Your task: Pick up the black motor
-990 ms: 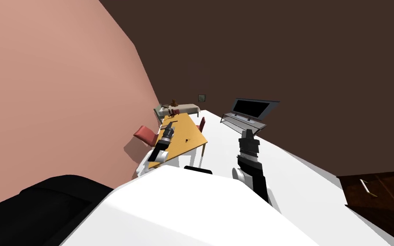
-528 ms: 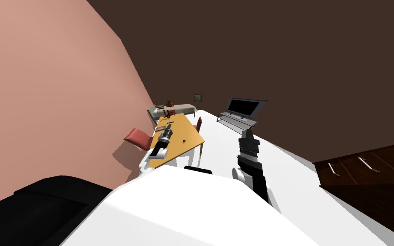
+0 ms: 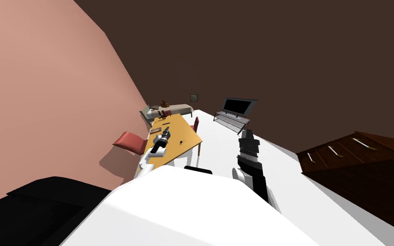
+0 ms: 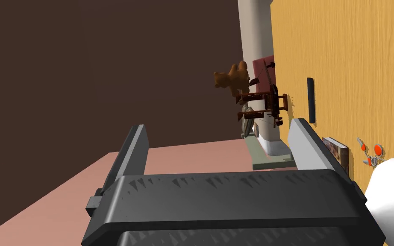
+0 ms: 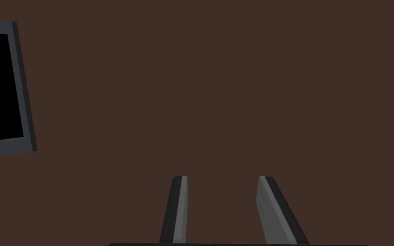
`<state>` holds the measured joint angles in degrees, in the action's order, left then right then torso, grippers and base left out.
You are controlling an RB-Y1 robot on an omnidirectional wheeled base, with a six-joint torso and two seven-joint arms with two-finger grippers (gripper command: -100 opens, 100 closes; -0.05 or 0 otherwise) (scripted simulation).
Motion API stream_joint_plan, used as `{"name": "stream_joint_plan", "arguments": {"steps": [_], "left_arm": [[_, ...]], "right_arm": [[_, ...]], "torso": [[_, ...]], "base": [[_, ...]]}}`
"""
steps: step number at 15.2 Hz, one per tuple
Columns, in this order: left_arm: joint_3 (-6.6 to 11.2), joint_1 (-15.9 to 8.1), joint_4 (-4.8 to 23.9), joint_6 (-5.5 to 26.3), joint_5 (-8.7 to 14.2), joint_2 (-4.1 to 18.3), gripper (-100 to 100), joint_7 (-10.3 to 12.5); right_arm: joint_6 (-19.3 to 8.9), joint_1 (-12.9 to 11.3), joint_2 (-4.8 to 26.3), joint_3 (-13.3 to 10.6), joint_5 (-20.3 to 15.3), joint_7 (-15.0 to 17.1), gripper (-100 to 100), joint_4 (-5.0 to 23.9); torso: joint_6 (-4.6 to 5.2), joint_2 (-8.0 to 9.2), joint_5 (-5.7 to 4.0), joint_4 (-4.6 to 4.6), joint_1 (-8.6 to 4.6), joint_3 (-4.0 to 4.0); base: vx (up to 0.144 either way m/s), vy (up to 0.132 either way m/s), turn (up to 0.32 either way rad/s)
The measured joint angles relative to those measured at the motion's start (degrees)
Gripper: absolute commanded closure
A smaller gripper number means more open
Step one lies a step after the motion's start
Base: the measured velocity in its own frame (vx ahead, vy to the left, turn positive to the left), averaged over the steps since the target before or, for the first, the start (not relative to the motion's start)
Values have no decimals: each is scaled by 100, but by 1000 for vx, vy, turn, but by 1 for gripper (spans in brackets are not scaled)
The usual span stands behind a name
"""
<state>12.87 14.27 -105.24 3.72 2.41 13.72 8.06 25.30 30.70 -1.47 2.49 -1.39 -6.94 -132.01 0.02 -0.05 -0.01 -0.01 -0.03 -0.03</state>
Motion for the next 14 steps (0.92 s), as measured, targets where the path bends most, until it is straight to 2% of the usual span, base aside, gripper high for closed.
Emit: {"name": "stream_joint_plan", "arguments": {"steps": [5, 14], "left_arm": [[258, -270, 430, 618, 175, 17, -100, 211], [611, -659, 1432, 1372, 508, -26, -100, 560]], "right_arm": [[0, 0, 0, 0, 0, 0, 0, 0], [0, 0, 0, 0, 0, 0, 0, 0]], "torso": [[1, -1, 0, 0, 0, 0], [-1, 0, 1, -1, 0, 0]], "base": [[10, -6, -141], [10, -3, -112]]}}
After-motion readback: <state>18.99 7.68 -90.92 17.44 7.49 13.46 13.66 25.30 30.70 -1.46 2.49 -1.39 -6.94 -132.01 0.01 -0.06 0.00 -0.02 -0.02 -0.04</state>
